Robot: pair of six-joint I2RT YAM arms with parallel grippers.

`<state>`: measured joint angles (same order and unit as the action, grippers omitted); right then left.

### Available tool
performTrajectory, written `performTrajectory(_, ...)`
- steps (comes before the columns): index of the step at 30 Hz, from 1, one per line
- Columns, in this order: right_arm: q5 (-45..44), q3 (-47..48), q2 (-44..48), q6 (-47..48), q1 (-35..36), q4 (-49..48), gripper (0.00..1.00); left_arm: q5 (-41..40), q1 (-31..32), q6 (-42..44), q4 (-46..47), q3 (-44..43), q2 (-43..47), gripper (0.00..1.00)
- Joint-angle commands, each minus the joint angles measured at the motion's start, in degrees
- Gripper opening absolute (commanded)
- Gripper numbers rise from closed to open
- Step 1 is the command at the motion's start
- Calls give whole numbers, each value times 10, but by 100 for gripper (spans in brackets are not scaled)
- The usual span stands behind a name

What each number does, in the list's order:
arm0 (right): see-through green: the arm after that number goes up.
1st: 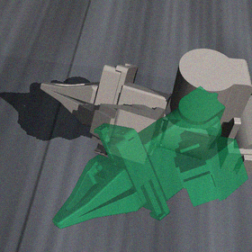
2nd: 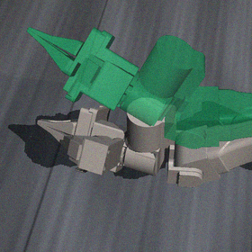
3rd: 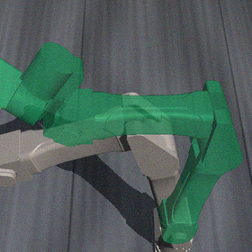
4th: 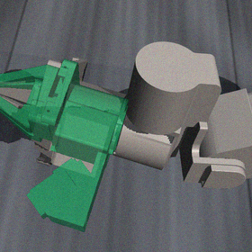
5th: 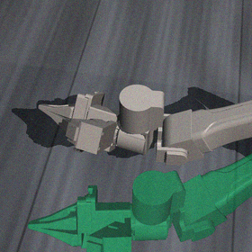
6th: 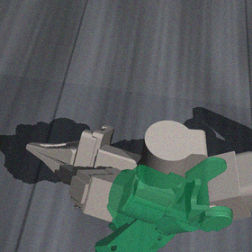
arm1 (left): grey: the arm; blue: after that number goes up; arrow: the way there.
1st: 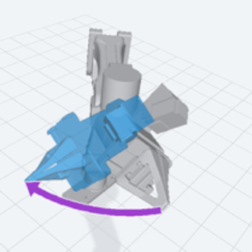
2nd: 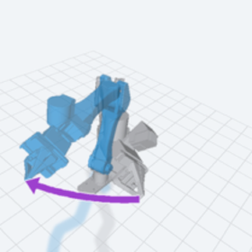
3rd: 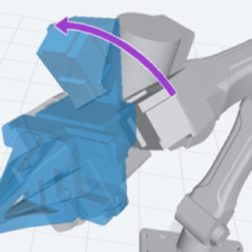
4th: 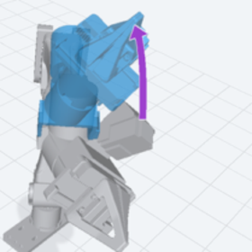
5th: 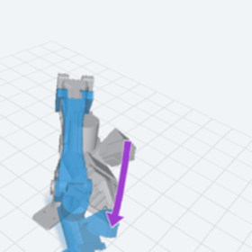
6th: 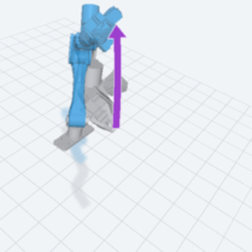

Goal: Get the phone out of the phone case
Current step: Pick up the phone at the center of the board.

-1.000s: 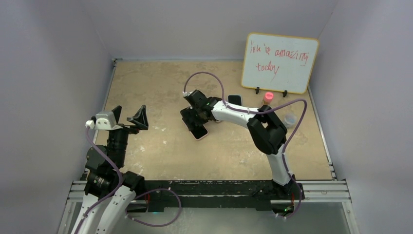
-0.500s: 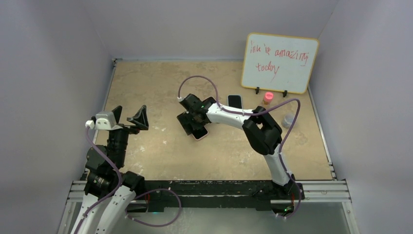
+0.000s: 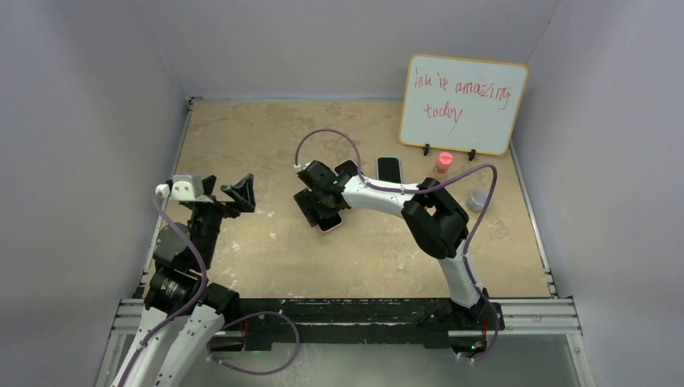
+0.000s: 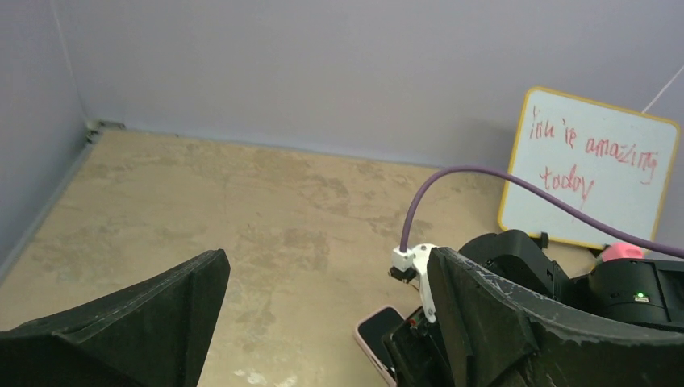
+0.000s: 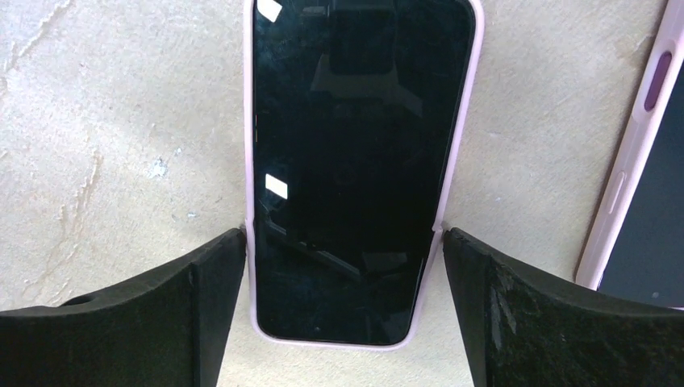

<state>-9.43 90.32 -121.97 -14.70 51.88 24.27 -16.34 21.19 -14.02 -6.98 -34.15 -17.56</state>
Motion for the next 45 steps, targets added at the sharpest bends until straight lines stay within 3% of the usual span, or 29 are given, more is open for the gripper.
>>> performTrajectory(1,-41,-58,27,-3,2,-3,90,39,3,-74,-43,-22,-40,98)
performTrajectory(5,-12,-112,71,-10,3,-56,74,71,3,-125,-78,-31,-89,98)
performTrajectory(11,23,-216,142,-33,3,-151,37,117,3,-187,-110,-18,-180,95)
performTrajectory(17,49,-337,222,-75,3,-267,22,209,3,-260,-27,56,-251,91)
performTrajectory(27,99,-471,303,-162,3,-453,9,306,3,-366,184,148,-357,88)
performTrajectory(34,116,-502,297,-201,3,-533,8,340,10,-426,320,191,-436,84)
performTrajectory(45,130,-510,267,-222,4,-579,10,276,70,-463,428,188,-575,71)
